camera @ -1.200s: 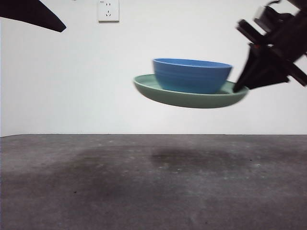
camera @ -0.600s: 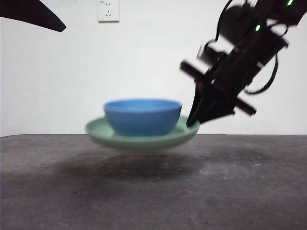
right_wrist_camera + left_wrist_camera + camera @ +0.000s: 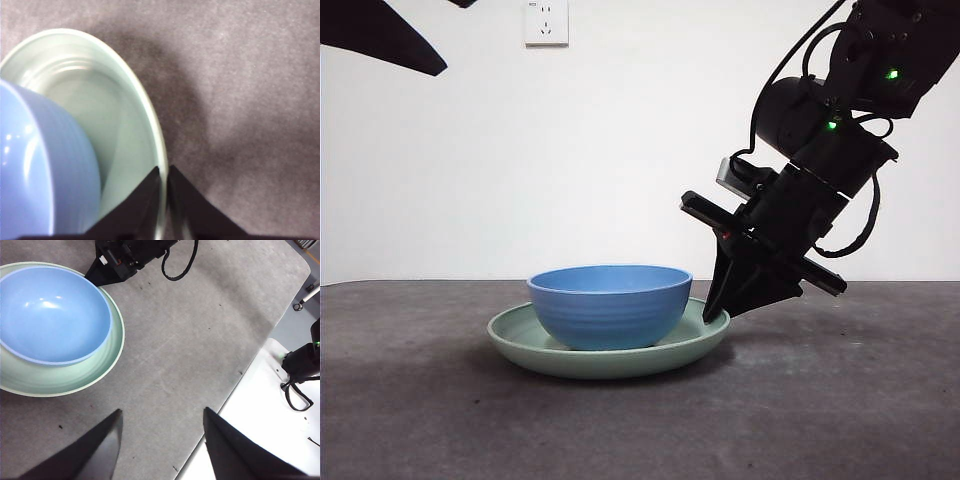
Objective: Pick up the blue bowl, put it on the green plate, put it on desk
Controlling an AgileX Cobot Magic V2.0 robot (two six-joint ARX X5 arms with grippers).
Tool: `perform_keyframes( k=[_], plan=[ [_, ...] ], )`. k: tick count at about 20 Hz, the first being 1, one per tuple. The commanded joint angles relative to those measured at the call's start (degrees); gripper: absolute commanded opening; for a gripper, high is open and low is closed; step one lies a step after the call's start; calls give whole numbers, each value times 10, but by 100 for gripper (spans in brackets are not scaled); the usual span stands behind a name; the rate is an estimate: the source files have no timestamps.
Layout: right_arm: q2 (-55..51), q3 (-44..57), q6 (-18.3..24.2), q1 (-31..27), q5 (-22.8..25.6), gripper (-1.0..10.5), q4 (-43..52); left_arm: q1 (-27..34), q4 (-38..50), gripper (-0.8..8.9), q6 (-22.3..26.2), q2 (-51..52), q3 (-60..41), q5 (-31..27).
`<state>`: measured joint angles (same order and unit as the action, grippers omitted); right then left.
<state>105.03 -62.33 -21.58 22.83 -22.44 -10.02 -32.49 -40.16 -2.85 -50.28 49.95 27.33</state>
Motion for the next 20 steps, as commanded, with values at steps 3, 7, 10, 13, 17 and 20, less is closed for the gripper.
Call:
perform_keyframes(
  k=[3,7,10,13,17,20],
  plan=[
    [1,-13,-11,3,1,277,-5,-2,6,262,3,-4,5,2],
    [-53,-13,19,2,49,277,-52,-2,6,262,3,-4,5,2],
    [-128,-13,62,2,64,277,-99,-2,6,262,3,-4,5,1],
    [-219,-13,108,4,59,277,-161,-2,6,262,3,-4,5,2],
    [-337,-13,146,13,56,277,-264,-2,6,262,3,-4,5,2],
    [-407,-13,160,31,53,277,-336,-2,6,262,3,-4,5,2]
  ],
)
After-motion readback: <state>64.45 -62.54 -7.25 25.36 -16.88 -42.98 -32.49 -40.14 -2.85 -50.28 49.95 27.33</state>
